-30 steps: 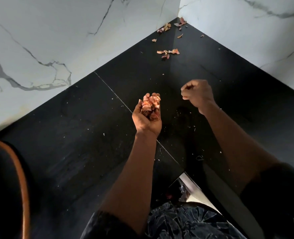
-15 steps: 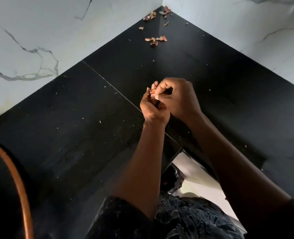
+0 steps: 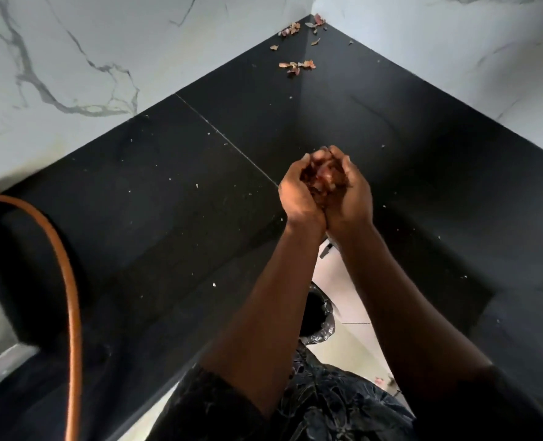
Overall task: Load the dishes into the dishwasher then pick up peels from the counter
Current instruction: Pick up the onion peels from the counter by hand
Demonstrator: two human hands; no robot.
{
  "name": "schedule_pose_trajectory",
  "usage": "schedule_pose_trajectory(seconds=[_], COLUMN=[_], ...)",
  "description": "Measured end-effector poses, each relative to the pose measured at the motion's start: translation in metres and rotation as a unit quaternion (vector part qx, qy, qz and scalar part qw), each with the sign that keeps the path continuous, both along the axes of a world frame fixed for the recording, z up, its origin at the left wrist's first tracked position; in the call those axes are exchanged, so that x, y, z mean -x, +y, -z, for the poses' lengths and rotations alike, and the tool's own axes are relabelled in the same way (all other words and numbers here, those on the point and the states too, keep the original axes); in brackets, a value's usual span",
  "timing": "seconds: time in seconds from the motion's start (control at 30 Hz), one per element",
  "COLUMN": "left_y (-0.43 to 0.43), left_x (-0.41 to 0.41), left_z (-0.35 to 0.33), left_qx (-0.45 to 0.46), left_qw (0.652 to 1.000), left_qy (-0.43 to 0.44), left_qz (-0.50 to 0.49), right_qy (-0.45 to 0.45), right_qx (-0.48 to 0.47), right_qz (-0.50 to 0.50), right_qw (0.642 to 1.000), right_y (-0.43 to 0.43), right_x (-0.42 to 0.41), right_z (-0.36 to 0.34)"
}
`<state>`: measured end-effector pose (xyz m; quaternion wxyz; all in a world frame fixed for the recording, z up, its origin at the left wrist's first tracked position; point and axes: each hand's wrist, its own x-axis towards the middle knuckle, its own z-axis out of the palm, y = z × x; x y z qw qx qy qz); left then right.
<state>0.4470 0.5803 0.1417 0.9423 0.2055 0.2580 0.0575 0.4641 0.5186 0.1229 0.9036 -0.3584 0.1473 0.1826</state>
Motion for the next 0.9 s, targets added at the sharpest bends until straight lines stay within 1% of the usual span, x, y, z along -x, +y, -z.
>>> schedule_pose_trajectory(seconds=[0.07,0.13,0.2,0.27,0.33,0.4,0.47,0.53,0.57,0.63,0.77,0.87,0.9], left_y=[-0.01,-0.023,-0.037,-0.054,-0.07,-0.086,-0.098,-0.107,-0.11,-0.114,-0.101,-0.092,-0.091], left_x=[0.022,0.05,0.08,0.106,0.131,0.154,0.172,0.186,0.189,0.194,0.193,0.188,0.185], left_z=[0.003,0.011,0.028,0.048,0.073,0.108,0.142,0.178,0.198,0.24,0.326,0.391,0.406], left_qx=[-0.066,-0.113,-0.155,-0.151,-0.116,-0.092,-0.056,-0.03,-0.039,-0.046,-0.054,-0.06,-0.057], left_qw=[0.998,0.993,0.987,0.988,0.991,0.99,0.985,0.976,0.969,0.957,0.936,0.93,0.93], left_qy=[-0.011,-0.013,-0.005,0.021,0.058,0.103,0.161,0.214,0.24,0.283,0.348,0.362,0.362], left_qz=[-0.015,-0.028,-0.031,-0.036,-0.026,-0.015,-0.014,-0.033,-0.041,-0.04,-0.001,0.031,0.03], right_qy=[-0.014,-0.001,0.035,0.082,0.114,0.171,0.209,0.242,0.252,0.27,0.331,0.339,0.338], right_qx=[-0.09,-0.159,-0.194,-0.199,-0.184,-0.18,-0.14,-0.113,-0.098,-0.039,0.009,-0.013,0.015], right_qz=[-0.025,-0.038,-0.046,-0.036,-0.014,0.015,0.037,0.048,0.052,0.047,0.035,0.034,0.043], right_qw=[0.996,0.986,0.979,0.976,0.976,0.969,0.967,0.963,0.961,0.961,0.943,0.94,0.94], right_y=[-0.009,-0.02,-0.031,-0.044,-0.06,-0.077,-0.092,-0.101,-0.102,-0.105,-0.102,-0.091,-0.087], right_x=[0.021,0.047,0.077,0.104,0.127,0.146,0.162,0.18,0.184,0.19,0.195,0.193,0.19], right_z=[0.006,0.017,0.034,0.052,0.074,0.107,0.148,0.185,0.203,0.247,0.34,0.392,0.41])
